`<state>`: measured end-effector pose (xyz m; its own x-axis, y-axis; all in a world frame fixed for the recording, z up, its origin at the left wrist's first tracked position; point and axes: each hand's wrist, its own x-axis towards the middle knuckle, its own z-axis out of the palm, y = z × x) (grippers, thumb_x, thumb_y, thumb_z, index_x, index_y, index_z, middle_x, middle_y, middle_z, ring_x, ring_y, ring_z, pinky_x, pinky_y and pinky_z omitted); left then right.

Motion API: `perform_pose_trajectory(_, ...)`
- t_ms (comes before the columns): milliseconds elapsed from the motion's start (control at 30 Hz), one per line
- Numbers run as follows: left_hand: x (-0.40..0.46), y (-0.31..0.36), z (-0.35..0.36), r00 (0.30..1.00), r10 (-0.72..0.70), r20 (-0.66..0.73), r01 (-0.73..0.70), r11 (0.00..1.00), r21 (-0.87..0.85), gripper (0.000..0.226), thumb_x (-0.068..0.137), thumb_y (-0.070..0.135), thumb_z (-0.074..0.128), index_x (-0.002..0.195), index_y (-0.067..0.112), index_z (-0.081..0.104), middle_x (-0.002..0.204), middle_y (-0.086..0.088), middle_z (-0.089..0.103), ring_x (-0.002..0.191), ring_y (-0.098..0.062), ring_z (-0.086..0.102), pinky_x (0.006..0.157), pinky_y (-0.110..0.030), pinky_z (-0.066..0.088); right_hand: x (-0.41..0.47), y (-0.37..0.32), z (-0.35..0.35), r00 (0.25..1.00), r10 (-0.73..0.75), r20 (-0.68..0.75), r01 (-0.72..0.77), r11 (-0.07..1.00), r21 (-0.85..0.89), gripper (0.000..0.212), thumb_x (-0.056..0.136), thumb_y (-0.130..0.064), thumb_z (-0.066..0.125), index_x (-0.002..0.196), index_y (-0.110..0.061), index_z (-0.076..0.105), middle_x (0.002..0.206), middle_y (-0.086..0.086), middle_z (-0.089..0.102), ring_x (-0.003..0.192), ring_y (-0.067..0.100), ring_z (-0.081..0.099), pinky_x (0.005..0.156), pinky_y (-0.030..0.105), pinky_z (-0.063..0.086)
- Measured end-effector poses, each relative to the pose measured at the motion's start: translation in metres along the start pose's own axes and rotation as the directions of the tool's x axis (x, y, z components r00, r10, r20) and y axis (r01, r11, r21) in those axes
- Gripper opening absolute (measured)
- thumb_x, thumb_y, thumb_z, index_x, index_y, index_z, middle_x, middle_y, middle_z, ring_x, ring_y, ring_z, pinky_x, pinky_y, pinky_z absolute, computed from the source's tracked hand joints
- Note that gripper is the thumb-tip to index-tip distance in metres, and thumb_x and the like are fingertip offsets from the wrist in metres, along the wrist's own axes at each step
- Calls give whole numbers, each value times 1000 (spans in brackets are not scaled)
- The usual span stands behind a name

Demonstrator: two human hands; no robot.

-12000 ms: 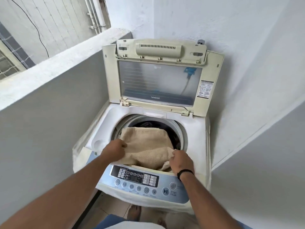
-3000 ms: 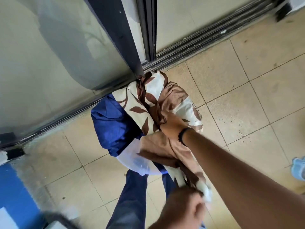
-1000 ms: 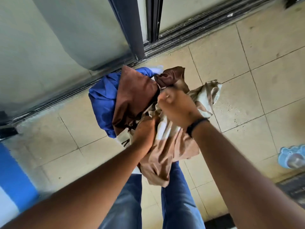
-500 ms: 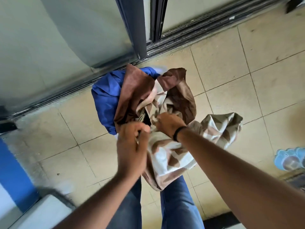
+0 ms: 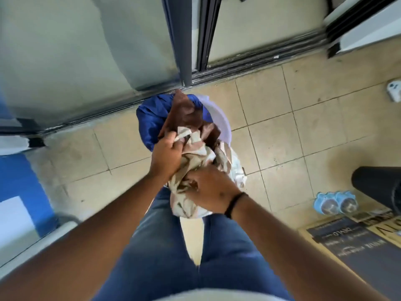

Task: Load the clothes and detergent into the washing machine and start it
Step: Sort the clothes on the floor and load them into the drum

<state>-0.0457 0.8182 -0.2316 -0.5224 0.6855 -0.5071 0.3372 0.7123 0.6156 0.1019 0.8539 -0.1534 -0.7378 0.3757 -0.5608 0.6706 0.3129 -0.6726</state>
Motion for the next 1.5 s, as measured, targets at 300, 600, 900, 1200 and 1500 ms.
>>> perform_pose_trajectory(300, -171, 78, -95, 926, 377, 22, -377, 926, -7, 14, 96, 35, 57, 99, 25, 66, 75, 8, 67, 65, -14, 60, 59, -31, 48, -54, -28, -60, 986, -34, -161, 9, 987, -158, 95, 79, -18, 62, 156, -39, 10, 113, 10, 46, 85, 34, 58, 71, 41, 52)
perform_pose_trajectory(600, -256, 82, -157, 917, 284, -281, -327, 937, -120, 30, 85, 48, 73, 87, 20, 61, 68, 3, 62, 61, -15, 59, 58, -41, 50, -69, -53, -18, 978, 205, -37, -191, 951, 242, 26, 96, -11, 60, 72, -18, 67, 68, -1, 60, 67, 13, 51, 62, 26, 42)
perform_pose_trajectory(900, -288, 22, -174, 933, 337, -127, -333, 941, 51, 113, 64, 46, 89, 156, 34, 25, 149, -2, 50, 134, -24, 51, 106, -38, 46, -122, -193, -20, 987, -157, 17, 121, 821, 558, 12, 83, -12, 70, 74, -5, 70, 75, 15, 64, 73, 25, 61, 69, 35, 47)
perform_pose_trajectory(1200, -292, 64, -159, 831, 104, -547, -264, 939, -222, 43, 78, 56, 62, 96, 18, 72, 85, 1, 75, 82, -22, 70, 73, -41, 56, -108, -144, -49, 968, -232, -97, 251, 873, 419, 60, 71, -10, 61, 128, -26, 49, 106, 5, 58, 92, 22, 60, 76, 38, 55)
perform_pose_trajectory(1500, -308, 138, -183, 744, 6, -668, -411, 793, -450, 58, 75, 34, 83, 121, 25, 49, 101, 21, 65, 93, -6, 67, 77, -39, 60, -90, -61, -47, 971, -137, 197, 175, 966, -189, 33, 102, -24, 54, 132, -12, 60, 128, 10, 64, 118, 27, 57, 84, 21, 35)
